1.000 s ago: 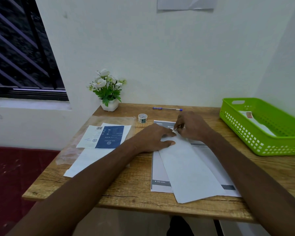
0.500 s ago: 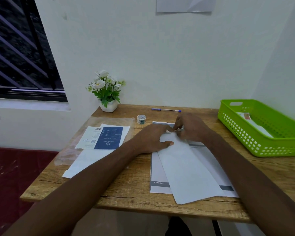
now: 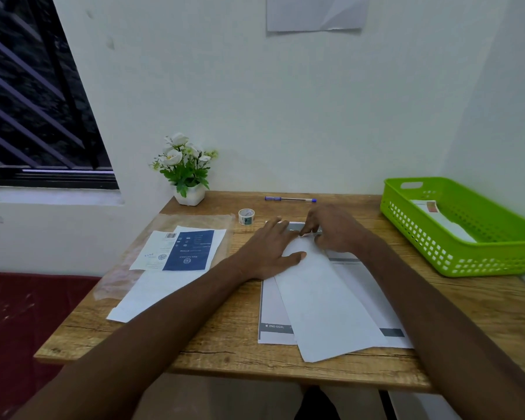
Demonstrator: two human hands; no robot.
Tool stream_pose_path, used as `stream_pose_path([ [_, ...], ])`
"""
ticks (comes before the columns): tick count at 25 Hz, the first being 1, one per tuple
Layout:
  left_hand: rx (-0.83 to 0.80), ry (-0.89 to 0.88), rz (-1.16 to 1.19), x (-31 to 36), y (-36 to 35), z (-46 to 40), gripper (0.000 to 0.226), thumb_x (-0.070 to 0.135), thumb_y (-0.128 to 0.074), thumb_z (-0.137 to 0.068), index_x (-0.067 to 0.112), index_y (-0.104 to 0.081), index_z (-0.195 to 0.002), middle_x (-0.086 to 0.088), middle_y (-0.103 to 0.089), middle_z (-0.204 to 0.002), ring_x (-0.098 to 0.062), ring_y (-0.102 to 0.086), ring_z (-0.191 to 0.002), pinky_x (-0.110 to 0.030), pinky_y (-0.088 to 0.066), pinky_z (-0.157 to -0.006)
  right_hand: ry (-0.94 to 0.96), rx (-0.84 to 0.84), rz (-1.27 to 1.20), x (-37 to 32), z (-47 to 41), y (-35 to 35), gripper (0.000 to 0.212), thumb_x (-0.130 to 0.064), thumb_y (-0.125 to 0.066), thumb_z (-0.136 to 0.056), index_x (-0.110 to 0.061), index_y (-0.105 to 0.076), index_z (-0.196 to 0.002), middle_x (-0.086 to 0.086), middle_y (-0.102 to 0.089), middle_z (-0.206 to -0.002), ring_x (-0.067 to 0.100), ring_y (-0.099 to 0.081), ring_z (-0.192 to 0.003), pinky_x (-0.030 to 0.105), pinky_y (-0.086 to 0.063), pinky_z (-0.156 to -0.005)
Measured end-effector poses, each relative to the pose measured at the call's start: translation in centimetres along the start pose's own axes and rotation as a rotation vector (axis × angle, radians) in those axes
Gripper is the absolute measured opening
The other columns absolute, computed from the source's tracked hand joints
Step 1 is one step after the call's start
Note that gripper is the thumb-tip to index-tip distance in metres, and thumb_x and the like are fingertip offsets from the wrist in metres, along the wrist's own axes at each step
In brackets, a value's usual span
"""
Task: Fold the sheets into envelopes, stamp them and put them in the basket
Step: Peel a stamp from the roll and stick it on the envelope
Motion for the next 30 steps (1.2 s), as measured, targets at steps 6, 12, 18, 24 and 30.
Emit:
stream_pose_path([
  [6, -0.003, 0.006, -0.069, 0.0, -0.1, 0.2, 0.064, 0.058, -0.04, -0.103, 0.022, -0.038, -0.156, -0.012, -0.041, -0.152, -0.029, -0.015, -0.155, -0.045, -0.028, -0.121, -0.049, 0.012, 0.062, 0.9, -0.2, 0.0, 0.046, -0.007, -0.067, -0.068, -0.025, -0.08, -0.108, -0.006, -0.071, -0.106, 0.018, -0.062, -0.104, 0.03, -0.05, -0.075],
  [12, -0.013, 0.016, -0.209, 0.0, -0.1, 0.1, 0.07, 0.065, -0.031, -0.102, 0.023, -0.035, -0.157, -0.019, -0.033, -0.158, -0.031, -0.013, -0.156, -0.046, -0.029, -0.121, -0.063, 0.007, 0.052, 1.3, -0.4, 0.1, 0.041, -0.009, -0.067, -0.071, -0.024, -0.08, -0.107, -0.007, -0.072, -0.107, 0.017, -0.063, -0.103, 0.028, -0.048, -0.072],
  [18, -0.013, 0.016, -0.157, -0.2, -0.2, 0.1, 0.069, 0.065, -0.033, -0.102, 0.026, -0.033, -0.158, -0.017, -0.031, -0.161, -0.029, -0.011, -0.156, -0.046, -0.026, -0.121, -0.036, 0.009, 0.056, 0.9, 0.1, 0.5, 0.044, -0.008, -0.067, -0.071, -0.029, -0.08, -0.108, -0.006, -0.072, -0.104, 0.018, -0.064, -0.099, 0.033, -0.053, -0.075],
  [24, 0.004, -0.02, -0.077, 0.1, -0.1, 0.1, 0.062, 0.062, -0.039, -0.102, 0.032, -0.035, -0.157, -0.013, -0.035, -0.159, -0.026, -0.015, -0.154, -0.045, -0.027, -0.12, -0.03, -0.015, 0.059, 0.8, 0.1, 0.4, 0.047, -0.008, -0.065, -0.07, -0.036, -0.08, -0.105, -0.01, -0.073, -0.096, 0.014, -0.064, -0.092, 0.031, -0.054, -0.068],
  [30, 0.023, -0.03, -0.128, 0.1, 0.0, 0.1, 0.062, 0.063, -0.037, -0.102, 0.034, -0.038, -0.156, -0.012, -0.03, -0.163, -0.024, -0.013, -0.155, -0.044, -0.025, -0.121, -0.008, -0.023, 0.082, 0.7, 0.1, 0.6, 0.049, -0.006, -0.062, -0.07, -0.036, -0.081, -0.103, -0.013, -0.076, -0.097, 0.01, -0.064, -0.092, 0.03, -0.054, -0.07],
])
Point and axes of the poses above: each hand's wrist, its own z-axis away from the middle knuckle, its own y-axis out of the back of the hand, x = y × z, the point moved 9 cm from there along -z, towards the middle knuckle
